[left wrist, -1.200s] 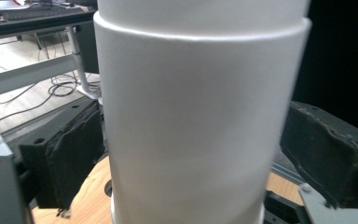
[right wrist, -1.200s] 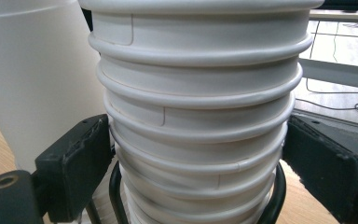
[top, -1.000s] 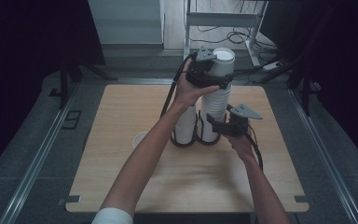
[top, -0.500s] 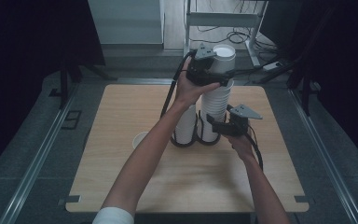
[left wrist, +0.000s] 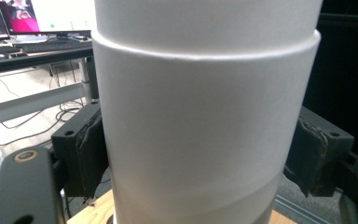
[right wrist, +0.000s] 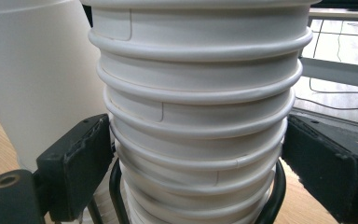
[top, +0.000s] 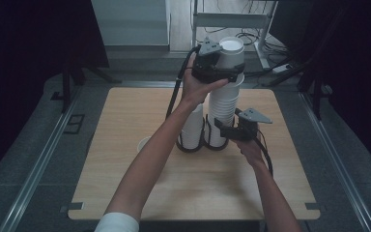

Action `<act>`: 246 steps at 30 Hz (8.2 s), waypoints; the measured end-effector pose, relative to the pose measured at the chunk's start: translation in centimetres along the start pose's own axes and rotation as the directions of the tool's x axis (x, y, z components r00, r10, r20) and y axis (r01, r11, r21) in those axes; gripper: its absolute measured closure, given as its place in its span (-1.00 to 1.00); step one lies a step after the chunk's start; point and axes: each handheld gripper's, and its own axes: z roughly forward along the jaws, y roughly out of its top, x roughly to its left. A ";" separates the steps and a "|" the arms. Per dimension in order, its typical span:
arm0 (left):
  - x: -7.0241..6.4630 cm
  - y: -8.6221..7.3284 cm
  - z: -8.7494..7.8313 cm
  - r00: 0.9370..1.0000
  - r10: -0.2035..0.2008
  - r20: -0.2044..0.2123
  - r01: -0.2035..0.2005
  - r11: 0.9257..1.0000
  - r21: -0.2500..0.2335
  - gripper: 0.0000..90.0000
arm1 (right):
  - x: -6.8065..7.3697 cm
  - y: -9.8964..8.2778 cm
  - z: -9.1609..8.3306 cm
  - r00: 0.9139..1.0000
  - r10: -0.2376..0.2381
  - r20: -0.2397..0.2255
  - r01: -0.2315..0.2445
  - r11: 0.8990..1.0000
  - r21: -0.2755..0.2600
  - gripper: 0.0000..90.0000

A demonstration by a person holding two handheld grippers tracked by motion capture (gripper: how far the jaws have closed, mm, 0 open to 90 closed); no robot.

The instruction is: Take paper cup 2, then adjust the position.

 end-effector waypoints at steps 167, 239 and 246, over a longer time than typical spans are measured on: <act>-5.8 -22.3 -17.3 0.999 0.035 0.006 -0.036 0.984 0.176 -0.59 | 7.1 -2.8 -10.6 0.968 -0.055 -0.245 0.031 0.994 -0.102 -0.63; -9.8 -24.8 -12.1 0.988 0.130 0.077 -0.147 0.948 0.283 -0.90 | 10.5 -2.6 -9.4 0.913 0.085 -0.398 -0.103 0.994 -0.023 -0.46; -10.1 -25.0 -12.1 0.984 0.155 0.089 -0.174 0.944 0.280 -0.80 | 10.3 -2.5 -9.8 0.913 0.086 -0.399 -0.110 0.993 -0.037 -0.46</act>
